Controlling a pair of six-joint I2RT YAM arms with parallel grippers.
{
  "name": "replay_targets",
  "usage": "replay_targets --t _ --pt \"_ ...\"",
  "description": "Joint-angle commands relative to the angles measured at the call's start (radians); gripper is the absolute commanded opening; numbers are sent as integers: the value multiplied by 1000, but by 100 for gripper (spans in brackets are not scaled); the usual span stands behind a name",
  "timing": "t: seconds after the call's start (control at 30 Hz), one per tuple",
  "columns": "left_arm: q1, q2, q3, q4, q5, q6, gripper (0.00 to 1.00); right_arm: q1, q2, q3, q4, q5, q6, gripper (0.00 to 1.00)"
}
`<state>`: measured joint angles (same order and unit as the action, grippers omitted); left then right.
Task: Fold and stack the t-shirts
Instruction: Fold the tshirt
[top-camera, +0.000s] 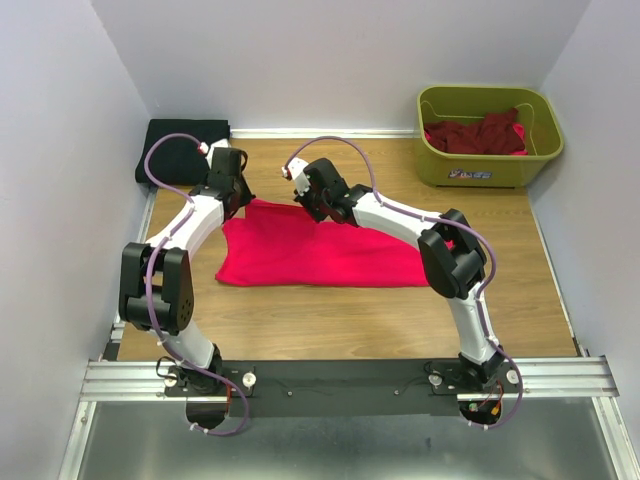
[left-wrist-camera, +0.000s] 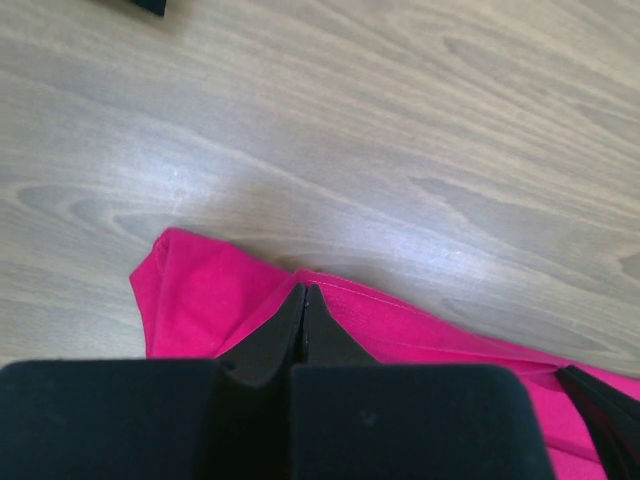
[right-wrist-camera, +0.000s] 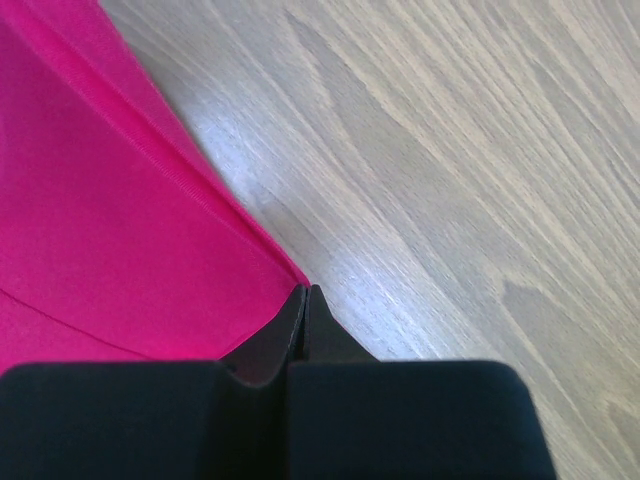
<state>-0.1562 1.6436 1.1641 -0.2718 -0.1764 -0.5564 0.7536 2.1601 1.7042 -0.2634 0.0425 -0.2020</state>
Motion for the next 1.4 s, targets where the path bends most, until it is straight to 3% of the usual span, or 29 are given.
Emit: replay_targets --t 0.0,0.53,1.37 --pt "12 2 57 8 -58 46 0 7 29 6 10 48 13 1" --pt "12 68 52 -26 -11 55 0 7 6 -44 12 53 42 1" --pt "18 -85 -81 -89 28 43 0 35 -109 -153 -5 -87 26 1"
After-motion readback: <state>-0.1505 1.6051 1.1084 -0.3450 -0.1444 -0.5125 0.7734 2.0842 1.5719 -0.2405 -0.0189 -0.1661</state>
